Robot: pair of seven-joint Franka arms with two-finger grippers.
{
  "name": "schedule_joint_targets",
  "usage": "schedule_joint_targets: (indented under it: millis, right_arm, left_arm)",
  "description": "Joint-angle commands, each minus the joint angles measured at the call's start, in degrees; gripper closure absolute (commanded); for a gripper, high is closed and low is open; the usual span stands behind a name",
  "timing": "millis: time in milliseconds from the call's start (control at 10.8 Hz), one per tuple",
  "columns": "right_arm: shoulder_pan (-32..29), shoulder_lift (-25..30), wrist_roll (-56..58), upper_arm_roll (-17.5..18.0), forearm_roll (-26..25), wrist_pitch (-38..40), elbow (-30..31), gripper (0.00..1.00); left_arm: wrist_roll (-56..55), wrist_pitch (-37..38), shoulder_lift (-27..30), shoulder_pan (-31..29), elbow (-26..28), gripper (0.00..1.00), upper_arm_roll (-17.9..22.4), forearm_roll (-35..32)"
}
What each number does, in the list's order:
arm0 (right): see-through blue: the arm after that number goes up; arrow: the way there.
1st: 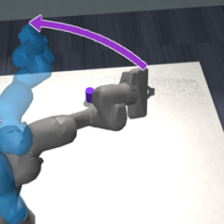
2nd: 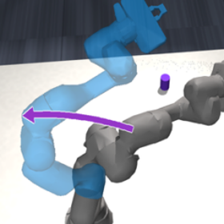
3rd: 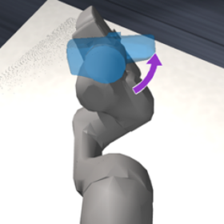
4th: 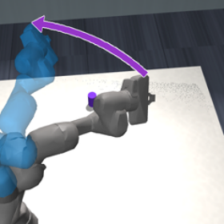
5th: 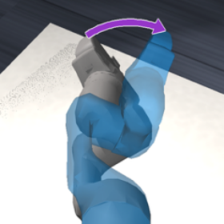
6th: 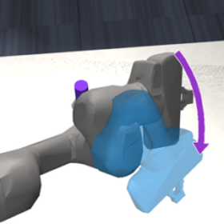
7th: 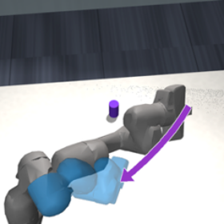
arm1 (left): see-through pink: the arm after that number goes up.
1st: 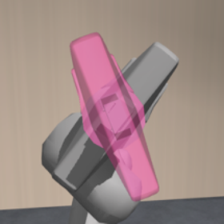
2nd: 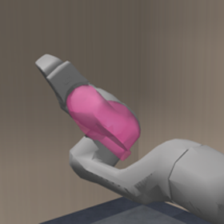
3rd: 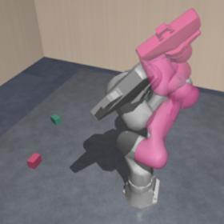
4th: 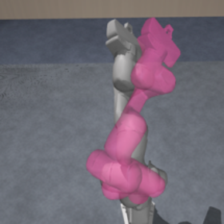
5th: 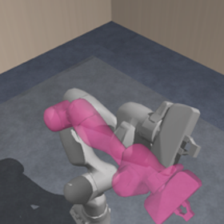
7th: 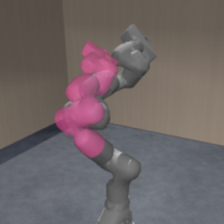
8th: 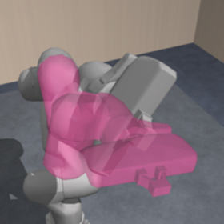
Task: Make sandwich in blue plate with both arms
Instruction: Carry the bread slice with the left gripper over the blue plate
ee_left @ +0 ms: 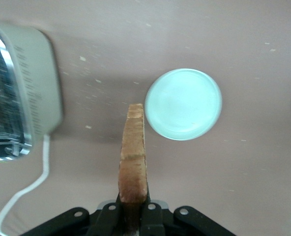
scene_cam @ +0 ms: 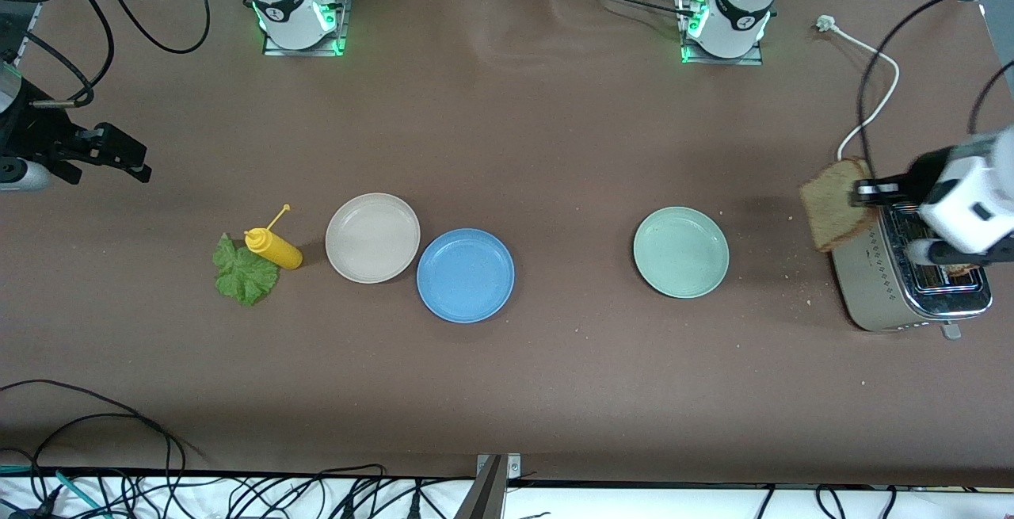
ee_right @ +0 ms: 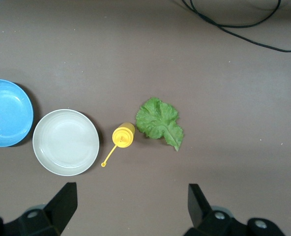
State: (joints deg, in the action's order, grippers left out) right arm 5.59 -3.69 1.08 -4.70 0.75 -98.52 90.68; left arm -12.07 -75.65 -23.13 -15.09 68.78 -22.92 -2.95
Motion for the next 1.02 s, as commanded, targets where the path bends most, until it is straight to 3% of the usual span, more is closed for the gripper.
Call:
schedule_joint_targets:
  millis: [0, 277, 554, 924]
  right_arm:
    - [0.0, 0.1, 0.2, 0.0, -0.1, 0.3, -0.3, 0.0]
    - [0.1, 0.1, 0.1, 0.0, -0.1, 0.3, -0.3, 0.0]
    - [0.0, 0.1, 0.2, -0.7, 0.0, 0.3, -0.3, 0.0]
    - [0.1, 0.1, 0.1, -0.7, 0.0, 0.3, -0.3, 0.0]
  left_arm:
    - [-17.7, -3.0, -2.5, 5.6, 0.4, 1.0, -4.2, 7.3]
    - [-31.7, -16.8, -7.5, 14.3, 0.6, 1.0, -4.2, 14.8]
    - [-38.7, -33.3, -13.2, 21.4, 0.6, 1.0, -4.2, 19.0]
    - [-44.4, -56.0, -20.1, 31.1, 0.7, 1.0, -3.9, 18.9]
